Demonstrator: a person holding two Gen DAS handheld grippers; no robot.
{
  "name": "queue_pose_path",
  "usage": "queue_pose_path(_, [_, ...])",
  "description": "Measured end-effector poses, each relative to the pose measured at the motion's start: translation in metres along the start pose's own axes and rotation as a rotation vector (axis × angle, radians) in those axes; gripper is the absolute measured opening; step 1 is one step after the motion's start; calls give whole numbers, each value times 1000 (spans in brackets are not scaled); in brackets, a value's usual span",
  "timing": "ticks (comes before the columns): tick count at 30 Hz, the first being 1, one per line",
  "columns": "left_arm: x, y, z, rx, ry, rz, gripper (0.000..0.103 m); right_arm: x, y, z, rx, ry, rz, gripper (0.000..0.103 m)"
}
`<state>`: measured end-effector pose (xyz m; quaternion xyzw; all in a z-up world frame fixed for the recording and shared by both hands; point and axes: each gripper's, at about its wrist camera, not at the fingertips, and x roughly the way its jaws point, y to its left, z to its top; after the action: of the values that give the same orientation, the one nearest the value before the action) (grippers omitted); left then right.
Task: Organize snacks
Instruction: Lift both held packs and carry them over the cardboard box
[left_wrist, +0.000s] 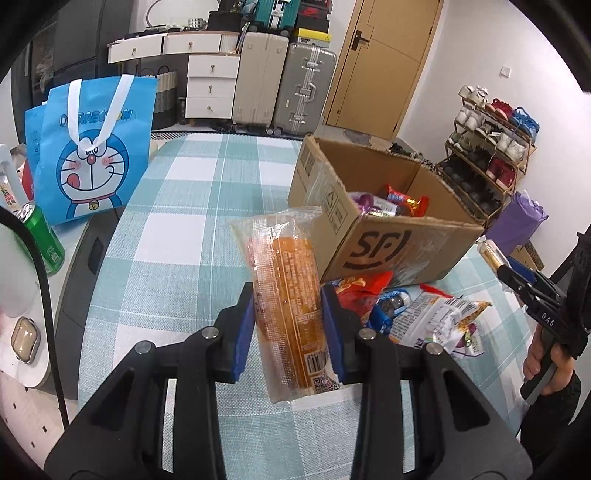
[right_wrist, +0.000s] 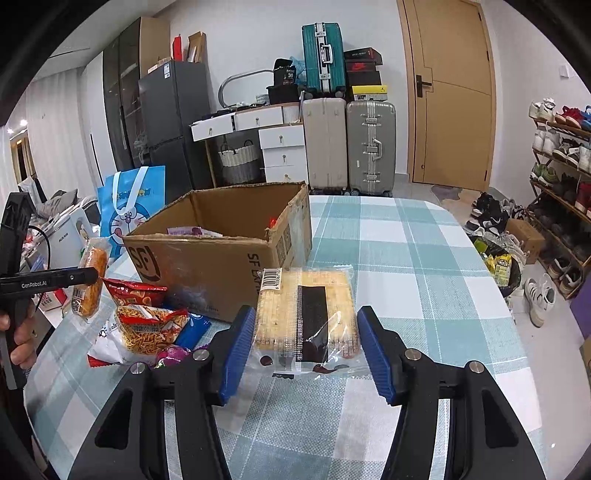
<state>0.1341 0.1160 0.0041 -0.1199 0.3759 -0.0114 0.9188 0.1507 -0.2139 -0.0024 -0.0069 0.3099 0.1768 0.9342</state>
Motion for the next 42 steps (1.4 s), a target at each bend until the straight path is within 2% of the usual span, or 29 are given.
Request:
queue_pose_path(17, [-29, -25, 15, 11, -89, -48, 31, -24, 4, 14, 15, -86, 17, 58])
queue_pose_path(42, [-25, -76, 53, 75, -145, -65, 31, -12, 39, 49, -4, -115, 97, 58])
